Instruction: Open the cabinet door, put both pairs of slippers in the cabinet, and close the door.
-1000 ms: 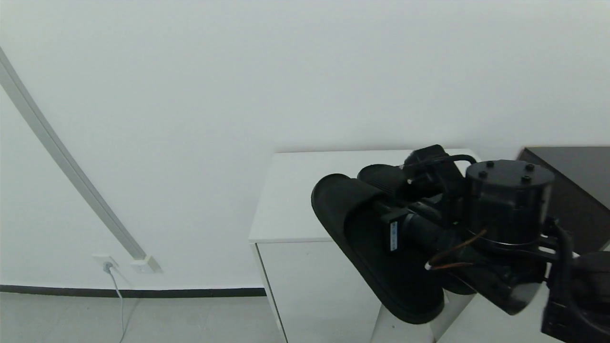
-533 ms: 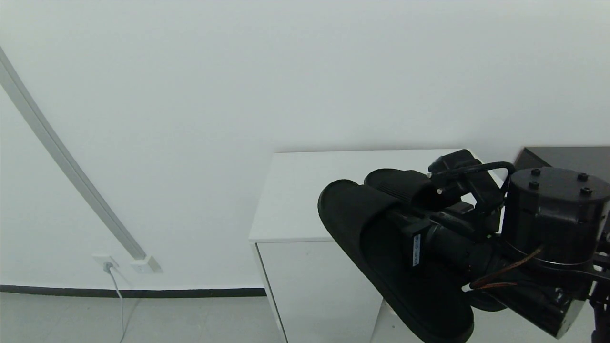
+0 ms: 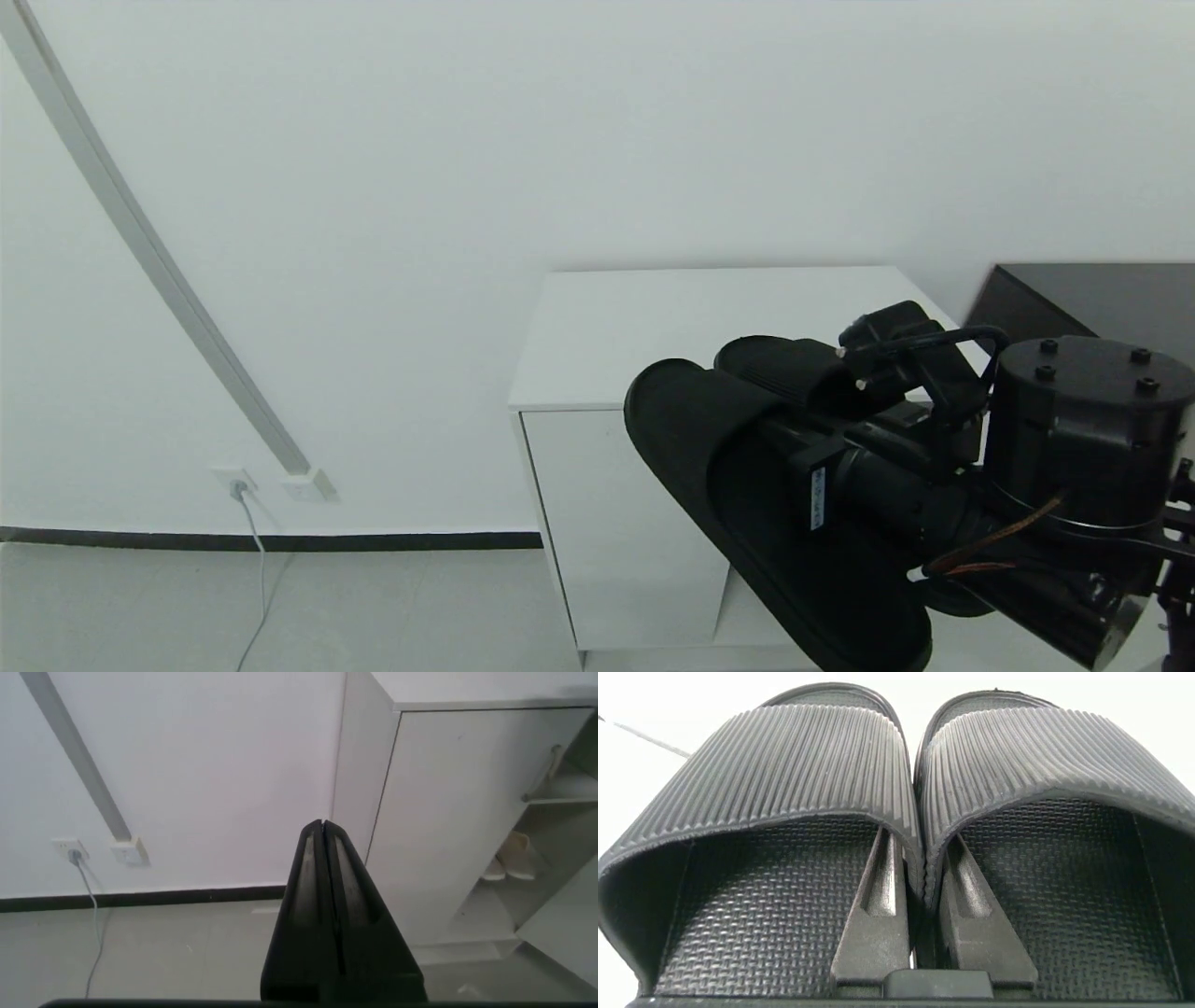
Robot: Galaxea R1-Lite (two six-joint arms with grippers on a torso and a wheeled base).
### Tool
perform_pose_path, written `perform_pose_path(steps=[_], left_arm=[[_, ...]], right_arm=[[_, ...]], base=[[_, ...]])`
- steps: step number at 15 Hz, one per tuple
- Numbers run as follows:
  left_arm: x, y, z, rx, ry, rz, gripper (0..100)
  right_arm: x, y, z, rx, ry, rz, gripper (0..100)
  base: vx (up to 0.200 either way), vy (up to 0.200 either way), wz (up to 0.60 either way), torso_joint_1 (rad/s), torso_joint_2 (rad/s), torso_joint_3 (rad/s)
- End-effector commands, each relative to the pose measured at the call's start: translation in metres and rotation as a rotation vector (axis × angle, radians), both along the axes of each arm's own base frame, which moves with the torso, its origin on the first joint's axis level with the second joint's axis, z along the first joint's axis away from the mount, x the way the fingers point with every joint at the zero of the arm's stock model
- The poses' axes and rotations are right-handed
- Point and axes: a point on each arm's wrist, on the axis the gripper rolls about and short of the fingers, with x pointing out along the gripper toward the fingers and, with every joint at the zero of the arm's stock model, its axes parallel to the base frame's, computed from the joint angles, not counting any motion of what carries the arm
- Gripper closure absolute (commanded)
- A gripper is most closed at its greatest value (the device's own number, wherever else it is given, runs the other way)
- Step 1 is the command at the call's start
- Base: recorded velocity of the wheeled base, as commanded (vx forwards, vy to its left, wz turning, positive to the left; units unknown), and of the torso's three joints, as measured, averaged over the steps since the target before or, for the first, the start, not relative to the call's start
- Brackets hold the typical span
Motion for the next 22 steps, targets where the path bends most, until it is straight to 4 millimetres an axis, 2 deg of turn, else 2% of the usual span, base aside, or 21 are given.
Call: perform_pose_path(steps=[1, 15, 22], left_arm=[[0.0001, 0.0, 0.0, 0.0, 0.001, 0.0, 100], [0.0001, 0.0, 0.0, 0.0, 0.001, -0.002, 100], [0.0001, 0.0, 0.0, 0.001, 0.001, 0.0, 100]], right_arm=[[0.0016, 0.0018, -0.0039, -0.009, 0.009, 0.0, 100], [0.0007, 0.0052, -0.0094, -0.021, 0.022, 0.008, 100], [0.0007, 0.0051, -0.0106, -0.025, 0.025, 0.005, 100]], base=[[-0.2, 0.0, 0.0, -0.002, 0.0, 0.002], [0.0, 0.0, 0.0, 0.0, 0.0, 0.0], [0.0, -0.2, 0.0, 0.002, 0.0, 0.002]])
